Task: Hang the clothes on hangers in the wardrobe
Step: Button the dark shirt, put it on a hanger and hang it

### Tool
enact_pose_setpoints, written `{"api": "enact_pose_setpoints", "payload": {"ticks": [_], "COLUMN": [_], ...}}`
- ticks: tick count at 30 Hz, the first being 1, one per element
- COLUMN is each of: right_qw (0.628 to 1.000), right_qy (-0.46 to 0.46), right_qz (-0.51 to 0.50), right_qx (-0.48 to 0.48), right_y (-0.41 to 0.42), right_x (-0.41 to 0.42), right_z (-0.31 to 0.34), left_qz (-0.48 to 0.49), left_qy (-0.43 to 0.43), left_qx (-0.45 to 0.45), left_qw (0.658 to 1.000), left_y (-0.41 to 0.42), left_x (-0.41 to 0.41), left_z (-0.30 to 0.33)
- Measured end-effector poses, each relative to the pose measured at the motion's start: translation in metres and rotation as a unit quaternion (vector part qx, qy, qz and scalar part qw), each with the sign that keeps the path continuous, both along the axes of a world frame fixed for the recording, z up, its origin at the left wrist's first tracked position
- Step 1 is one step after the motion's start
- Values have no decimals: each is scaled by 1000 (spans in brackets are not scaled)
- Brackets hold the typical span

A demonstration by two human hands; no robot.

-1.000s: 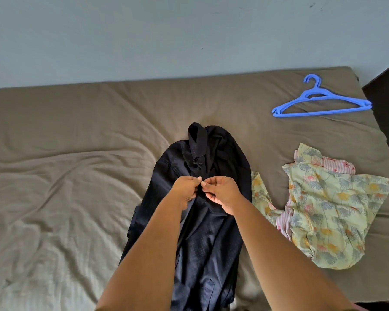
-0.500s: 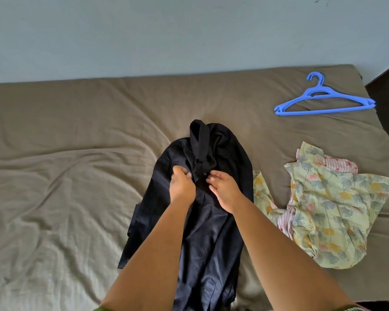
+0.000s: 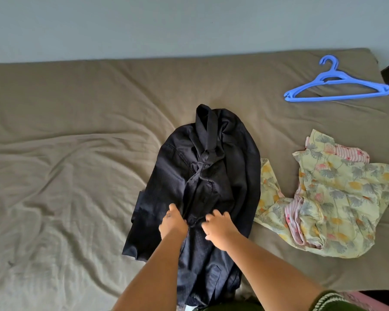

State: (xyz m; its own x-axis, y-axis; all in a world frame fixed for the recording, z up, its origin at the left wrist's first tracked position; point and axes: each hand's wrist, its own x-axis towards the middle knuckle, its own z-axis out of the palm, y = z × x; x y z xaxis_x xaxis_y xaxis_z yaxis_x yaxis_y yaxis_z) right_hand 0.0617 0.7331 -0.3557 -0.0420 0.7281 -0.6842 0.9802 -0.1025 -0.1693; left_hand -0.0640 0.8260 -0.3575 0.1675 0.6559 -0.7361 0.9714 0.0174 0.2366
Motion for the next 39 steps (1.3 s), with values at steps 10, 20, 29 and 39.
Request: {"api": "enact_pose_setpoints", "payload": {"ticks": [10, 20, 29, 39], "right_qw": [991, 977, 967, 934], "right_qy": [24, 74, 83, 137], "right_qz": [7, -165, -153, -326], "right_qx": [131, 110, -188, 53], "right_y": [-15, -4, -56, -36], "right_x": [-24, -37, -45, -46], "right_z": [1, 8, 28, 9], "left_qz": [-112, -4, -421, -489], "left_qy": [-4, -120, -4, -1], "left_qx": [27, 127, 103, -58], "left_qw": [993, 985, 901, 870], "left_y": [-17, -16, -80, -84], "left_x": [-24, -39, -71, -48], "left_z": [9, 22, 47, 20]}}
